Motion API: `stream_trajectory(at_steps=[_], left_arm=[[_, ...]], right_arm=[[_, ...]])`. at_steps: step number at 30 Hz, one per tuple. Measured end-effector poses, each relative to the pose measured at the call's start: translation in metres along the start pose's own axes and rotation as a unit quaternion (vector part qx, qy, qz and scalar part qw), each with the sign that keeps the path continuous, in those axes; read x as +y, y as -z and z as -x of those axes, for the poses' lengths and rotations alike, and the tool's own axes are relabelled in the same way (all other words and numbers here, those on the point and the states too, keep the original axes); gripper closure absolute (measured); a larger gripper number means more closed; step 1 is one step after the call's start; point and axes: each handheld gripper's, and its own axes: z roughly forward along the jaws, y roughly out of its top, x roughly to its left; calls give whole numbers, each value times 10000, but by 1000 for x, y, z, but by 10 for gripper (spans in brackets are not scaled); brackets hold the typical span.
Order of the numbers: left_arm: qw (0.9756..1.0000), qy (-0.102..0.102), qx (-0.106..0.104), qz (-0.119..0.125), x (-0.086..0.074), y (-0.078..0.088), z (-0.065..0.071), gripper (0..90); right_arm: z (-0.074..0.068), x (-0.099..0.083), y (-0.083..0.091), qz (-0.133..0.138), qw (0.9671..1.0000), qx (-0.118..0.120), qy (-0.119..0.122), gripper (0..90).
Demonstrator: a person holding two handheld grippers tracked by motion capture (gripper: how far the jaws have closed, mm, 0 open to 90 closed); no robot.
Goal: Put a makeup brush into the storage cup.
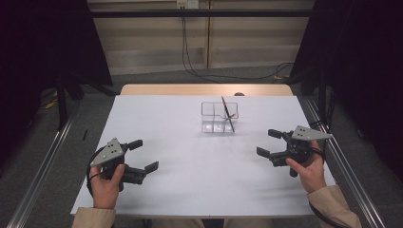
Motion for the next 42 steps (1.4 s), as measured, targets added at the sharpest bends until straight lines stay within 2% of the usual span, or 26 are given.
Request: stream_trajectory(at_steps=[14,30,42], left_arm=[[10000,4,-27,-9,0,-1,0,10],[10000,-3,-48,-21,0,-2,0,10],[10000,9,-54,-12,0,-2,1,10]], right_arm=[[-1,-5,13,-44,10000,-68,32,73],[-4,-6,27,61,9999,-139,-5,73],[-7,-7,31,22,9997,-204,116,73]])
